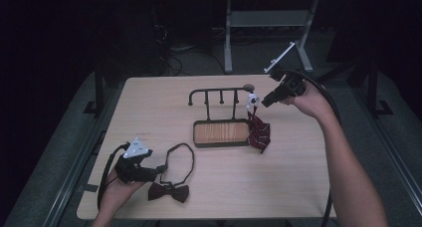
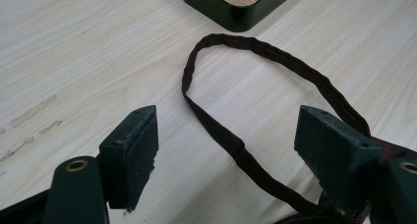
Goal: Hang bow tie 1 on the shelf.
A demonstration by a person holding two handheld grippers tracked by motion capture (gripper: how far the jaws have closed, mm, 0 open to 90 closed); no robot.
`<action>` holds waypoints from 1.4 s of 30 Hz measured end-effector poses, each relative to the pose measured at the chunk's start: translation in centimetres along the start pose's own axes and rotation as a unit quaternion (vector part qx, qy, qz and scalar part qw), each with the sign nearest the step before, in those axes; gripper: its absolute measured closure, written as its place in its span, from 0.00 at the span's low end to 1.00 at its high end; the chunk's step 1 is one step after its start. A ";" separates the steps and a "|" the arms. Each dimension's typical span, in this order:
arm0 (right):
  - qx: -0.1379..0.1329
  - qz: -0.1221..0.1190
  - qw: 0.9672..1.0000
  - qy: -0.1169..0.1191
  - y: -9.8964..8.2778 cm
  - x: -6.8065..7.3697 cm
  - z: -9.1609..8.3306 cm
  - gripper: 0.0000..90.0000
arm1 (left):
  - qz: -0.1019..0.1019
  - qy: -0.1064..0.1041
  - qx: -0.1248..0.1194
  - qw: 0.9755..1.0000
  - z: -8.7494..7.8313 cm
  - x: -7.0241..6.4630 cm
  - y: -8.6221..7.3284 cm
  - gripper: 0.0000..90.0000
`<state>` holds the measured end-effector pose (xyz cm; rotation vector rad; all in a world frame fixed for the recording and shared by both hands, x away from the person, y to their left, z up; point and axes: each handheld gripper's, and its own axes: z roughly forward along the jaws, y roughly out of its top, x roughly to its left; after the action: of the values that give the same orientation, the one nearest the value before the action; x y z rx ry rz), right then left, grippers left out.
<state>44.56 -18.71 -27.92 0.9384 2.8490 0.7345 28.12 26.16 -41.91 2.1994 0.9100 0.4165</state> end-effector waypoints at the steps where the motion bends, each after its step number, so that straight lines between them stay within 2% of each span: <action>1: -0.001 -0.003 1.000 0.002 -0.2 0.1 0.0 0.80 | 0.000 0.000 0.000 1.000 0.0 0.0 0.0 0.28; 13: -0.003 -0.007 1.000 0.022 -2.3 0.6 1.0 0.74 | 0.000 0.000 0.005 1.000 0.2 -0.1 0.0 0.28; 24: -0.025 -0.006 0.999 0.037 -4.4 1.5 1.4 0.68 | -0.001 0.000 0.004 1.000 0.2 -0.1 0.0 0.28; 33: -0.030 0.006 0.998 0.046 -5.8 1.6 2.1 0.65 | 0.002 0.000 0.004 1.000 0.2 -0.2 -0.1 0.28; 42: -0.035 -0.001 0.998 0.054 -7.0 2.4 2.7 0.60 | 0.003 -0.001 0.005 1.000 0.3 -0.3 -0.1 0.28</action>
<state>39.31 -21.10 -33.27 0.9127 2.8930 0.9043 28.02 25.79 -42.18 2.2120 0.9074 0.4124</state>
